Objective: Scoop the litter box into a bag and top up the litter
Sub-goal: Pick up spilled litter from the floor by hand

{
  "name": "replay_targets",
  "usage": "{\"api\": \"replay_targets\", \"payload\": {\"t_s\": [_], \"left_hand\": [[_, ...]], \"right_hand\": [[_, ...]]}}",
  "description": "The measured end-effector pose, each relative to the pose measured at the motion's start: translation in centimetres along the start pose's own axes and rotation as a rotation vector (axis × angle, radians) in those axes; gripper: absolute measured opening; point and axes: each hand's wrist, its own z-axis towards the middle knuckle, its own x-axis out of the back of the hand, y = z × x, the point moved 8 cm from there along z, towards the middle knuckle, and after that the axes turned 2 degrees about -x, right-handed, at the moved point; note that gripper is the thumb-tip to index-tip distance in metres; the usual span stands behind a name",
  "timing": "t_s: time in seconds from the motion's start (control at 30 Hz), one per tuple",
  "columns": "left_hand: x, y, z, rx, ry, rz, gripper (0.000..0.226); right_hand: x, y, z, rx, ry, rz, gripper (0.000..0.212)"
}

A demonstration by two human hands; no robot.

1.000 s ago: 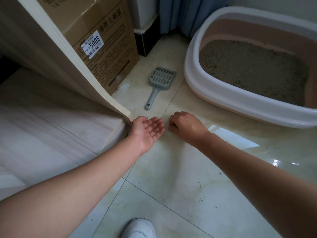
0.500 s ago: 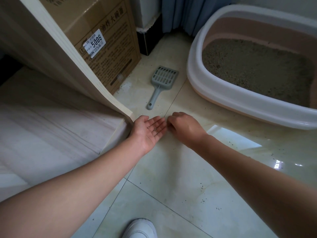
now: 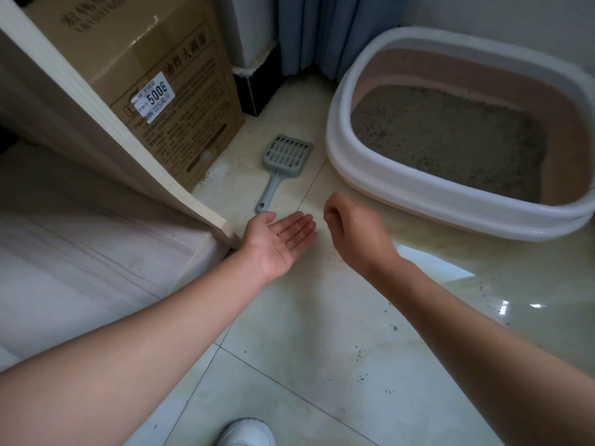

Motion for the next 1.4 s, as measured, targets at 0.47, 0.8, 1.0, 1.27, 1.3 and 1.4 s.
{"api": "replay_targets", "payload": {"t_s": [0.47, 0.8, 1.0, 1.27, 1.3, 1.4], "left_hand": [[-17.4, -4.4, -7.6, 0.13, -0.426, -0.013, 0.036], [-24.7, -4.5, -11.5, 0.062, -0.42, 0.029, 0.046], [-27.3, -4.4, -13.0, -0.068, -0.406, 0.014, 0.048], [-30.1, -3.4, -13.7, -0.23, -0.378, -0.098, 0.046], [-30.2, -3.4, -13.6, -0.248, -0.378, -0.098, 0.046], [-30.2, -3.5, -13.5, -0.273, -0.371, -0.106, 0.046]], "right_hand": [[15.7, -2.1, -1.3, -0.024, 0.296, 0.057, 0.021], [23.6, -0.8, -2.9, 0.015, 0.424, -0.096, 0.019], [27.4, 1.1, -4.1, 0.008, 0.64, 0.168, 0.016], [26.4, 4.5, -5.0, -0.289, 0.902, 1.073, 0.025], [25.9, 5.0, -4.7, -0.332, 0.921, 1.211, 0.026], [24.0, 5.4, -3.2, -0.411, 0.898, 1.643, 0.032]]}}
